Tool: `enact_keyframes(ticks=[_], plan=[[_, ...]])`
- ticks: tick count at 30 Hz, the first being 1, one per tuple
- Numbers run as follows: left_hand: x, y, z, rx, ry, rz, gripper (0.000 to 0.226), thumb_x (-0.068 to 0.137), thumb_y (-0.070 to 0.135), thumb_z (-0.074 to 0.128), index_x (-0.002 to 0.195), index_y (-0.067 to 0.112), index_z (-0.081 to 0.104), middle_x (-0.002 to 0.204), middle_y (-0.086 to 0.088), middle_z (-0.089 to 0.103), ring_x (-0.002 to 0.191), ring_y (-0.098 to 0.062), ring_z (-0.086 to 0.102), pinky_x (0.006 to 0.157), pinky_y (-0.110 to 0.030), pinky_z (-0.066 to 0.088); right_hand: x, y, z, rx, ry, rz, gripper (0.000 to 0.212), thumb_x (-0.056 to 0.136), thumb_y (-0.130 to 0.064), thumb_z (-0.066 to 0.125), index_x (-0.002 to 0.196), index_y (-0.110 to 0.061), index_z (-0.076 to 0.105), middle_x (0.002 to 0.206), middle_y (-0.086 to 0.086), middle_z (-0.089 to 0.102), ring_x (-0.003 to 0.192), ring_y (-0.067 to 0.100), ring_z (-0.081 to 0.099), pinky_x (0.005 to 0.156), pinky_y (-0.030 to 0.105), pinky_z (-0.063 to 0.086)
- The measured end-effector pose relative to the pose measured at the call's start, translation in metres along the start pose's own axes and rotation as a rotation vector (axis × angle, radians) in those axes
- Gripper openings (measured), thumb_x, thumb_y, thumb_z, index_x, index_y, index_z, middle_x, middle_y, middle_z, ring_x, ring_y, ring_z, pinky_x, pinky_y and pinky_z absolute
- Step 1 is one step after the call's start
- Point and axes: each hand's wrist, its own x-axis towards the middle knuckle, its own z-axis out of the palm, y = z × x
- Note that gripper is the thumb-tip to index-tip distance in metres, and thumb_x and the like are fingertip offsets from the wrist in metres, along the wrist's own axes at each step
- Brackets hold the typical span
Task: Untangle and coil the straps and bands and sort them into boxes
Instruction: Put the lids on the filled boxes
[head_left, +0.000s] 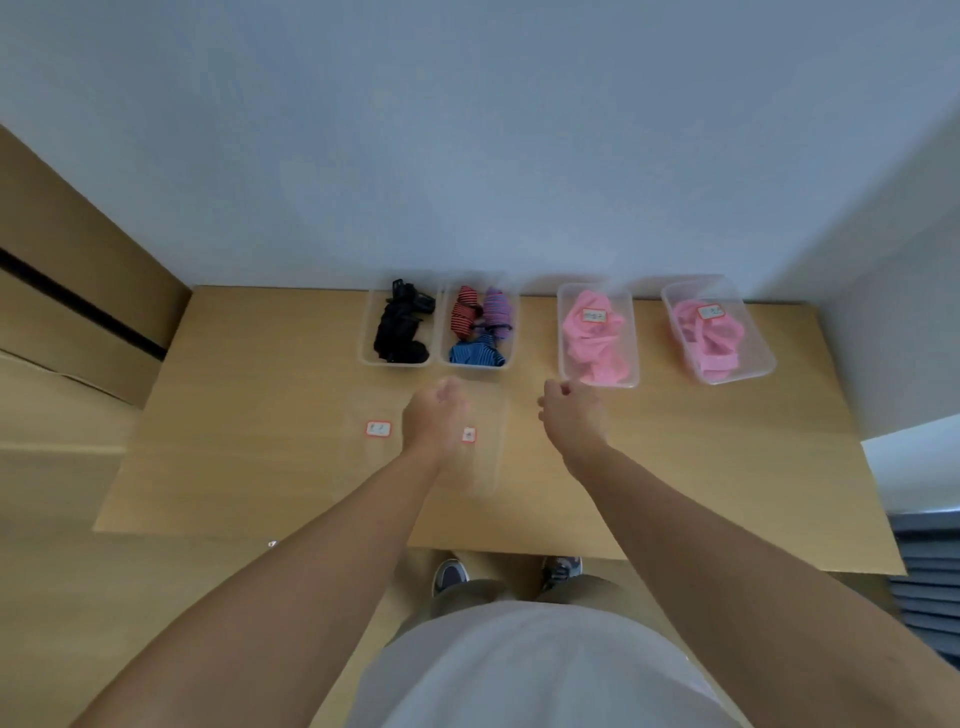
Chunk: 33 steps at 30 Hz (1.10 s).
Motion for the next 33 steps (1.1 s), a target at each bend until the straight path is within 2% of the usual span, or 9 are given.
enact_keyframes(ticks=[4, 9, 14, 18, 21, 23, 26, 28, 33], plan=[[-0.006, -0.022, -0.034, 0.093, -0.084, -0.068, 0.053, 0.100, 0.056, 0.037, 0.075, 0.014, 0.058, 0.076, -0.004, 0.059, 0.074, -0.024, 0.056, 0.072, -0.039, 0.045, -0.022, 0.005, 0.032, 0.332, -0.093, 0.320, 0.037, 0.095, -0.030, 0.051, 0.113, 0.001, 0.060, 0.090, 0.010, 0.059, 0.082, 0.028, 0.059, 0.077, 0.039, 0.052], [-0.002, -0.035, -0.043, 0.138, -0.284, -0.039, 0.050, 0.101, 0.056, 0.038, 0.116, 0.017, 0.065, 0.109, -0.007, 0.068, 0.101, -0.024, 0.064, 0.093, -0.040, 0.053, -0.041, 0.010, 0.050, 0.420, -0.149, 0.411, 0.041, 0.096, -0.038, 0.057, 0.125, -0.009, 0.053, 0.104, 0.005, 0.060, 0.109, 0.028, 0.060, 0.093, 0.042, 0.048], [0.004, -0.032, -0.045, 0.064, -0.302, -0.117, 0.040, 0.097, 0.053, 0.049, 0.113, 0.017, 0.058, 0.103, 0.003, 0.064, 0.102, -0.019, 0.062, 0.100, -0.042, 0.051, -0.045, 0.006, 0.056, 0.491, -0.153, 0.436, 0.058, 0.094, -0.042, 0.062, 0.142, -0.014, 0.047, 0.137, 0.007, 0.054, 0.125, 0.026, 0.052, 0.111, 0.048, 0.038], [0.006, -0.027, -0.048, 0.040, -0.274, -0.088, 0.015, 0.098, 0.024, 0.057, 0.088, 0.021, 0.046, 0.078, 0.005, 0.045, 0.075, -0.016, 0.050, 0.077, -0.032, 0.041, -0.048, 0.006, 0.057, 0.504, -0.129, 0.436, 0.063, 0.093, -0.038, 0.065, 0.146, -0.012, 0.042, 0.145, 0.009, 0.048, 0.133, 0.027, 0.047, 0.115, 0.050, 0.034], [0.009, -0.035, -0.050, 0.190, -0.260, -0.023, 0.027, 0.085, 0.006, 0.053, 0.065, 0.016, 0.039, 0.068, -0.002, 0.038, 0.063, -0.021, 0.039, 0.061, -0.034, 0.038, -0.051, 0.010, 0.054, 0.492, -0.134, 0.442, 0.064, 0.092, -0.035, 0.068, 0.146, -0.010, 0.042, 0.144, 0.009, 0.048, 0.133, 0.028, 0.046, 0.113, 0.049, 0.035], [0.007, -0.040, -0.051, 0.287, -0.255, 0.019, 0.025, 0.081, -0.001, 0.050, 0.061, 0.013, 0.042, 0.066, -0.005, 0.040, 0.062, -0.027, 0.044, 0.059, -0.039, 0.050, -0.053, 0.014, 0.051, 0.481, -0.129, 0.438, 0.060, 0.092, -0.030, 0.069, 0.142, -0.008, 0.046, 0.138, 0.009, 0.050, 0.128, 0.027, 0.049, 0.110, 0.048, 0.037], [0.004, -0.043, -0.052, 0.311, -0.266, 0.051, 0.017, 0.093, 0.004, 0.055, 0.095, 0.016, 0.067, 0.092, -0.001, 0.065, 0.084, -0.031, 0.070, 0.082, -0.045, 0.062, -0.054, 0.019, 0.047, 0.452, -0.082, 0.412, 0.046, 0.091, -0.021, 0.071, 0.132, -0.006, 0.057, 0.121, 0.008, 0.056, 0.110, 0.025, 0.053, 0.097, 0.043, 0.044], [0.004, -0.041, -0.052, 0.249, -0.252, 0.056, 0.025, 0.099, 0.008, 0.055, 0.119, 0.018, 0.067, 0.104, -0.003, 0.070, 0.090, -0.029, 0.072, 0.082, -0.044, 0.063, -0.053, 0.021, 0.045, 0.405, -0.032, 0.367, 0.038, 0.091, -0.013, 0.070, 0.128, -0.009, 0.063, 0.116, 0.009, 0.060, 0.106, 0.026, 0.056, 0.089, 0.039, 0.047], [0.003, -0.027, -0.054, 0.075, -0.281, 0.067, 0.028, 0.099, 0.005, 0.059, 0.124, 0.015, 0.066, 0.094, -0.006, 0.070, 0.075, -0.022, 0.071, 0.072, -0.044, 0.065, -0.045, 0.019, 0.037, 0.378, 0.154, 0.241, 0.016, 0.094, -0.010, 0.066, 0.107, -0.018, 0.070, 0.099, 0.000, 0.067, 0.086, 0.014, 0.059, 0.076, 0.031, 0.048]])
